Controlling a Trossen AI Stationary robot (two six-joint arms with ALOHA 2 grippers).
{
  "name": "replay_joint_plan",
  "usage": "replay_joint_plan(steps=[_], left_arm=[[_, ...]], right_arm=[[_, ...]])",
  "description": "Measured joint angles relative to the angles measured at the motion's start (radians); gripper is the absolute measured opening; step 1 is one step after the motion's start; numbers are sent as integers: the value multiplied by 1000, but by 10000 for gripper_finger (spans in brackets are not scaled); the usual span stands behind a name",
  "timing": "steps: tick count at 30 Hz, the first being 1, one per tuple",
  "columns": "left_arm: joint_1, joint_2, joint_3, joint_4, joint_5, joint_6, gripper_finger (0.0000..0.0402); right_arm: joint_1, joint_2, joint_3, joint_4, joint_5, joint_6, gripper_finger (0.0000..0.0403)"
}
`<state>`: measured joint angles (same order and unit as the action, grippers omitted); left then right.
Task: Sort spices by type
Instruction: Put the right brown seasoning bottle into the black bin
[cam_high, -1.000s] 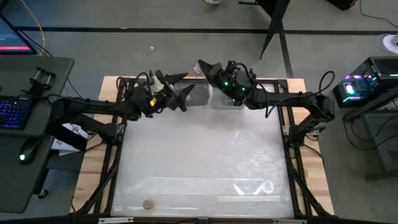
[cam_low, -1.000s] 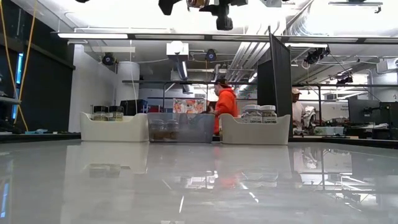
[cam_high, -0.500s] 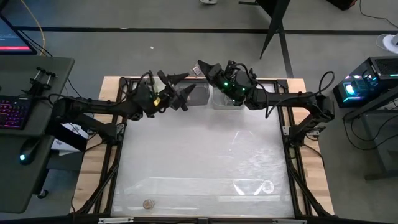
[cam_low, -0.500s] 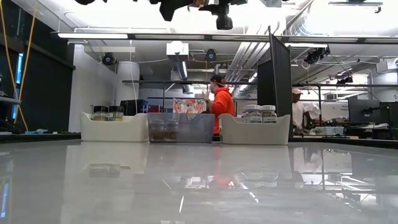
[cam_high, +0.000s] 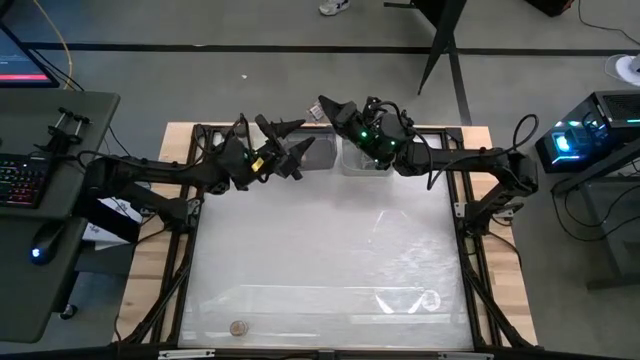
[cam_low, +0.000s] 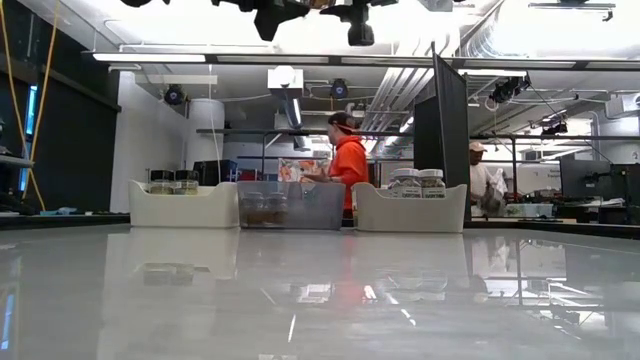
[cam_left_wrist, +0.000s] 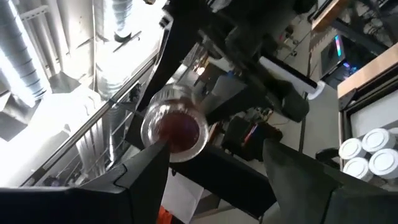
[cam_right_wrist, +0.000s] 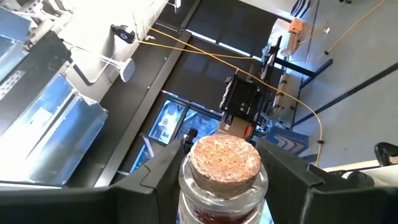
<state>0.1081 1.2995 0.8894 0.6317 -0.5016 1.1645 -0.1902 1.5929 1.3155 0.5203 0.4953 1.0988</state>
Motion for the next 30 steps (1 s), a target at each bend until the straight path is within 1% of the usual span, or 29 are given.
replay_joint_plan(steps=[2,4,8,14,17,20,30], left_arm=[[0,0,0,1,-31,23,250],[0,0,0,-3,-78,91,256],[5,0,0,-27,-137,73,263],[-11,0,0,-2,-114,86,264],[-20,0,0,0,-121,65,264],[-20,0,0,-12,-135,74,264],[-16,0,0,-67,-138,84,264]], right_arm=[[0,0,0,3,0,-2,172],[0,0,0,8,0,-6,172],[0,0,0,10,-1,-8,172],[0,0,0,9,-2,-8,172],[0,0,0,10,-3,-8,172],[0,0,0,9,-8,-8,172],[0,0,0,17,-22,-8,172]])
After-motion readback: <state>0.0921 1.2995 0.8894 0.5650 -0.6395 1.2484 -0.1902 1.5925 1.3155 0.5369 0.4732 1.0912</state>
